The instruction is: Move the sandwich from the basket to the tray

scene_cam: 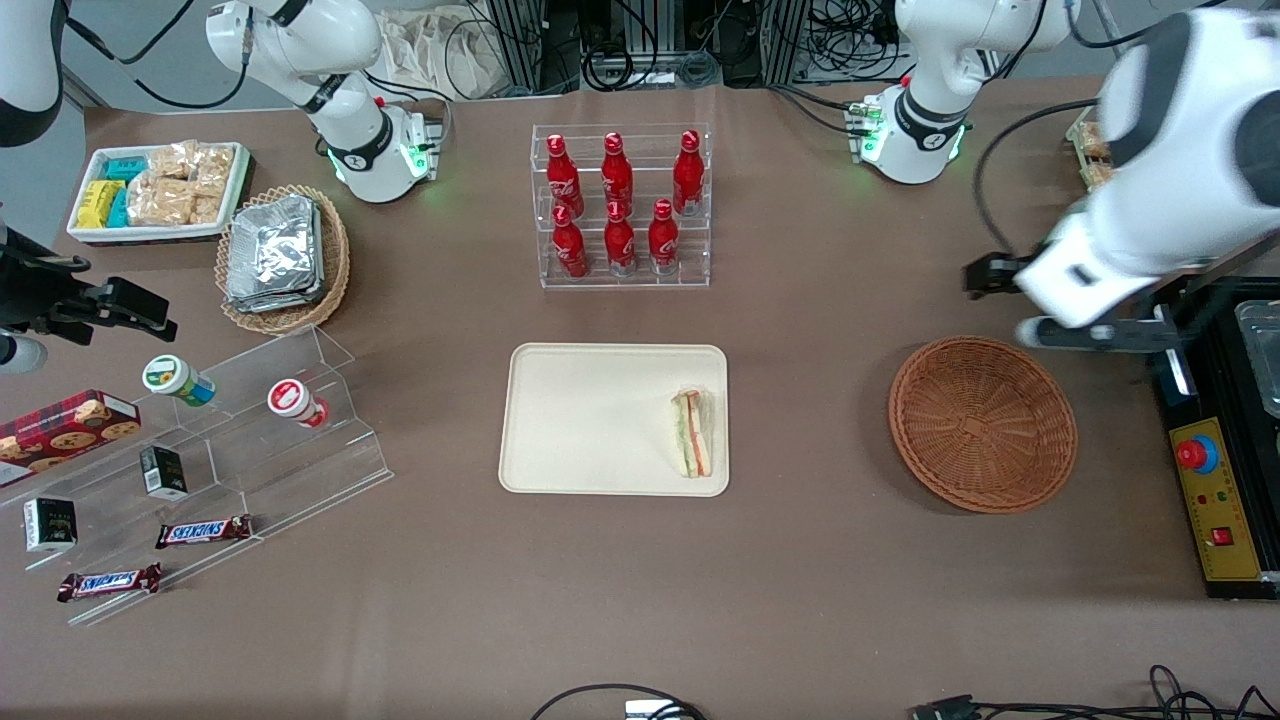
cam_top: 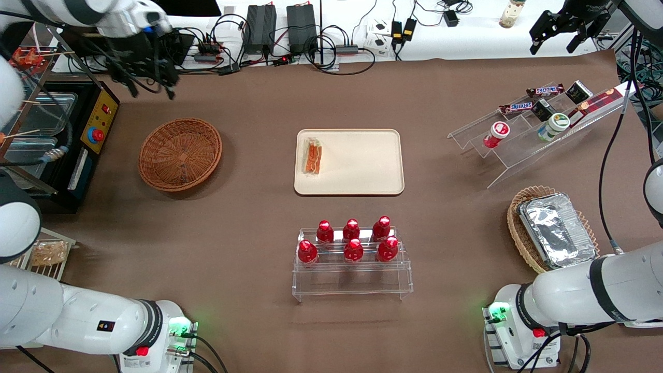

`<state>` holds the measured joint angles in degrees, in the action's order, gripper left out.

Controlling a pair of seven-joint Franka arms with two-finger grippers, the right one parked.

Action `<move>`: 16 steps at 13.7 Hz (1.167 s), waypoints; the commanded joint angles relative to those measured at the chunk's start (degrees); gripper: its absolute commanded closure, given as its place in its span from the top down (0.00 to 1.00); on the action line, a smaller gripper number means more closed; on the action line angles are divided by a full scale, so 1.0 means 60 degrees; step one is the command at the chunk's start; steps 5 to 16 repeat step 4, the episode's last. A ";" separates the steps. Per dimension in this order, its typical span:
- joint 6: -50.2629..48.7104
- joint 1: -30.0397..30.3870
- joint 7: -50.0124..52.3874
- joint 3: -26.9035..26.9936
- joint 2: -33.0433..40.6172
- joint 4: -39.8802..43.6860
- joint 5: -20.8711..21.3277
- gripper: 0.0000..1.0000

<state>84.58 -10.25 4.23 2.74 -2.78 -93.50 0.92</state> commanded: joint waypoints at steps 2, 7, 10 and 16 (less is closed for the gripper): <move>-0.0298 0.0696 -0.0511 -0.0163 -0.0589 0.0860 0.0081 1.00; -0.0298 0.0713 -0.0675 -0.0163 -0.0839 0.1241 0.0095 1.00; -0.0298 0.0713 -0.0675 -0.0163 -0.0839 0.1241 0.0095 1.00; -0.0298 0.0713 -0.0675 -0.0163 -0.0839 0.1241 0.0095 1.00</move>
